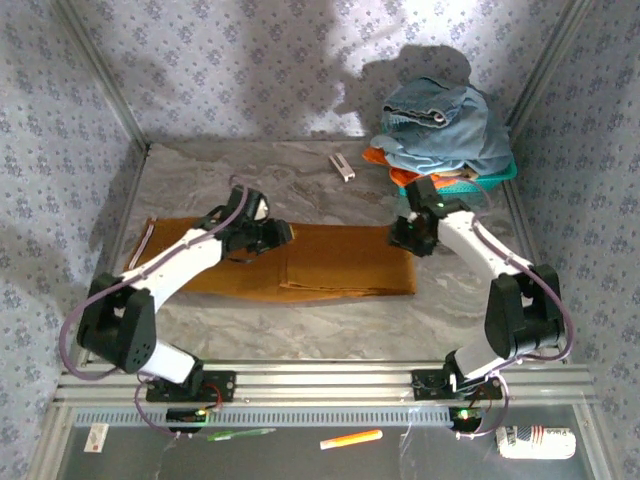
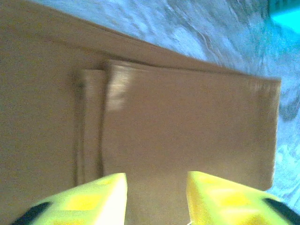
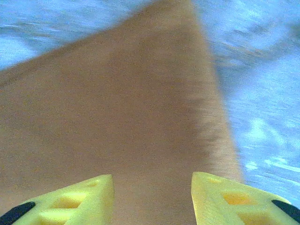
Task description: Fold and stack the trousers
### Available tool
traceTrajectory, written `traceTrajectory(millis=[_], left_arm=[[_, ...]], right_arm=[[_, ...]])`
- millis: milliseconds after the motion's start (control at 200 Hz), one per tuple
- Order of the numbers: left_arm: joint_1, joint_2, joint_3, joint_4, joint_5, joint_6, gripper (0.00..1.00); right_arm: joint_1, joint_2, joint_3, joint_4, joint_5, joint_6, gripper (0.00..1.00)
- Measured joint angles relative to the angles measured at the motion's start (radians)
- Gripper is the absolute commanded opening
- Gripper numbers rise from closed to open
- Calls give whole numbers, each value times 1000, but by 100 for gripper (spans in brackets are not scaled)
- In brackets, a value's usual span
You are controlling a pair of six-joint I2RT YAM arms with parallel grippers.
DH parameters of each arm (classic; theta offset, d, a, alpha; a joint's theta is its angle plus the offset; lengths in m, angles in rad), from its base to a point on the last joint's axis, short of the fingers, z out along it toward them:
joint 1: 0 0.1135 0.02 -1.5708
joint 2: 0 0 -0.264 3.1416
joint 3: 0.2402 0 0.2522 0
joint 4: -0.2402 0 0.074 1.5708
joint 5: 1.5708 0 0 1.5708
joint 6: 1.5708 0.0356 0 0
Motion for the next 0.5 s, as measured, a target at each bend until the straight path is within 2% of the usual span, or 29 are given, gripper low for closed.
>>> traceTrajectory(millis=[135, 295, 500], left_arm=[[-77, 133, 88, 10, 16, 28, 5], [-107, 243, 97, 28, 45, 34, 0], [-103, 299, 33, 69, 50, 35, 0]], right_arm=[[-101, 7, -118, 45, -93, -40, 37], [-109, 53, -163, 145, -192, -54, 23], [-133, 127, -179, 196, -213, -54, 22]])
